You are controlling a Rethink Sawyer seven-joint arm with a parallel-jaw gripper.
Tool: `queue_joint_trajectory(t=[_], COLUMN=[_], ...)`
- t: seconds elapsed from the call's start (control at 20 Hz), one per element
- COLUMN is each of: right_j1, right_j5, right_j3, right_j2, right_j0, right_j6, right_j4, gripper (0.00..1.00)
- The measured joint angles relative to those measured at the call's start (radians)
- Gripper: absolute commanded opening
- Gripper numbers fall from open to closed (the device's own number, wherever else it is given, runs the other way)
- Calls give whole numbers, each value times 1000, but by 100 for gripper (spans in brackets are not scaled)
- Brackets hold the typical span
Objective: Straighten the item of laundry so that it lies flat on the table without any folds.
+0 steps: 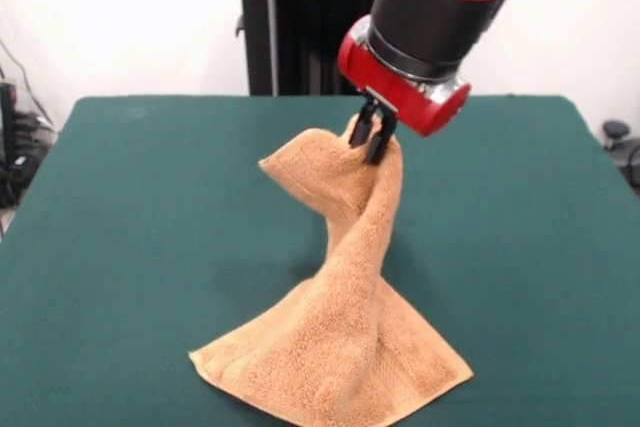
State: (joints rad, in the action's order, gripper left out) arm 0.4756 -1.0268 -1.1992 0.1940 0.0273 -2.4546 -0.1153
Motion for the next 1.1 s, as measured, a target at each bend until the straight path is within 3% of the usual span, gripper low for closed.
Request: queue_joint_trajectory(t=[0.6, 1.1], right_j1=[-2, -5], right_j5=[144, 175], right_j3=[-70, -76], right_j2=[0, -3], right_j0=[-82, -113], right_j6=[0, 0], right_j4=[2, 2], gripper=[0, 0])
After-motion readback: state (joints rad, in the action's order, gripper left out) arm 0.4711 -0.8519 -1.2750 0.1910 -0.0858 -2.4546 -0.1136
